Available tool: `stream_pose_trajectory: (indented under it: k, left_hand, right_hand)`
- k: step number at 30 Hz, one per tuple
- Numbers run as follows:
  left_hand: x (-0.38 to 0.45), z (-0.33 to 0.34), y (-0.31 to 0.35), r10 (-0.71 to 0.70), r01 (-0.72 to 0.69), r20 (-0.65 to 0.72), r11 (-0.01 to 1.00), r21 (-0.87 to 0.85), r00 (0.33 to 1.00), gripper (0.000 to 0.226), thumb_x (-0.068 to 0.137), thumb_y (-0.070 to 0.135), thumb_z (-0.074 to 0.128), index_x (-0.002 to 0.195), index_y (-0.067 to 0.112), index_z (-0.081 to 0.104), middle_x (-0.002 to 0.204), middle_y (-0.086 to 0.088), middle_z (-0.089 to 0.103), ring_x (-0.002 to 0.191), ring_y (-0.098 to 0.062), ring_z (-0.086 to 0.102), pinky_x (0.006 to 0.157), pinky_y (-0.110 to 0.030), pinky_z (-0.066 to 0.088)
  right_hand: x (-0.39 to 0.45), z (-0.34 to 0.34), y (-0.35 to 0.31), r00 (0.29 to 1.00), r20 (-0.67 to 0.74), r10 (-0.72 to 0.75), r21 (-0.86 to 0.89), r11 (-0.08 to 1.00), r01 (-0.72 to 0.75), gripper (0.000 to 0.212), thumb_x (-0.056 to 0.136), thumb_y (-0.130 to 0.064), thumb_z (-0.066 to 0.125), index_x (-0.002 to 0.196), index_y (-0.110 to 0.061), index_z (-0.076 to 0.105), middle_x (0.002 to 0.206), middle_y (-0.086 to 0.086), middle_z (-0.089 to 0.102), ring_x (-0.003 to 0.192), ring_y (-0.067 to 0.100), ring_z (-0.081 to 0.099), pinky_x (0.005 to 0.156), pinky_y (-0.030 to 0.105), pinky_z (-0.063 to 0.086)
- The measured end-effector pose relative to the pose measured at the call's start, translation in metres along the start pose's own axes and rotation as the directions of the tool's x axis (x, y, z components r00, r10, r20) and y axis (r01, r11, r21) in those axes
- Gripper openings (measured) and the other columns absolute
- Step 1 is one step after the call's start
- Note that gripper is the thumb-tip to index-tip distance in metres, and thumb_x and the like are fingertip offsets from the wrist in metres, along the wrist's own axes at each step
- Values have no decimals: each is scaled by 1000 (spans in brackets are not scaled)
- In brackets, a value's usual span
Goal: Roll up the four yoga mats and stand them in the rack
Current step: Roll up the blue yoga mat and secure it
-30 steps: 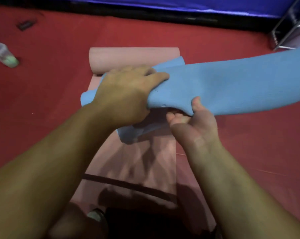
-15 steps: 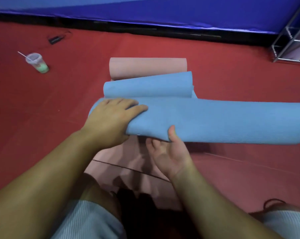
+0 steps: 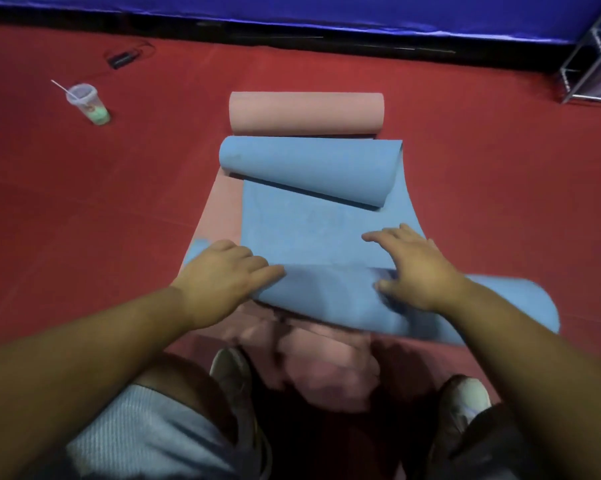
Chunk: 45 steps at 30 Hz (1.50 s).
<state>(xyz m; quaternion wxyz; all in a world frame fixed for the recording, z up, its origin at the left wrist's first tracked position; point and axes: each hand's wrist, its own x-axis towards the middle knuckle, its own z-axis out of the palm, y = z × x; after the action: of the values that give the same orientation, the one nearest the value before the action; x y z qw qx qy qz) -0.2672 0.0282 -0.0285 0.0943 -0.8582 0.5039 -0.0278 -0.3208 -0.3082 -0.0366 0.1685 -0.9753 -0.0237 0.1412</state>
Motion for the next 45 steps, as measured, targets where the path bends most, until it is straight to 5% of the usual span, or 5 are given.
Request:
stream_pose_trajectory:
  k: [7,17,32,38,45]
  left_hand:
    - [-24,-7,-18,12,-8,101,999,-43,995,53,85,24,57,137,30,50,116,5,63,100,-26,62,84,-43,48]
    - [32,-3,24,-163,355,502,880,-316,850,108,66,79,65,155,41,17,152,7,39,140,-21,41,108,-54,38]
    - [65,-17,84,-251,276,243,958,-74,937,65,68,46,82,114,28,39,99,3,53,91,-24,57,69,-36,32]
    - [56,-11,103,-237,303,378,944,-127,895,76,64,43,86,115,27,32,100,1,47,78,-26,55,63,-35,33]
    - [56,-13,75,-86,431,565,742,-513,821,68,81,59,73,140,36,50,128,10,61,117,-16,58,96,-31,45]
  right_hand:
    - [0,42,20,745,667,-14,134,986,-102,117,68,-41,90,159,-35,16,157,-6,38,144,16,35,116,27,28]
    - [-6,40,-37,984,57,-166,-310,934,176,76,63,-59,78,121,-28,41,104,3,62,98,30,58,79,40,39]
    - [-28,0,-11,935,353,-37,37,999,25,101,76,-57,78,157,-37,20,148,2,49,132,20,48,107,33,41]
    - [-29,18,-13,909,412,-65,11,998,67,49,71,-51,84,107,-24,66,97,-7,55,93,19,58,83,36,52]
    - [-45,39,-25,981,173,-85,-311,941,136,62,67,-54,83,95,-23,37,84,-6,49,81,24,56,65,34,32]
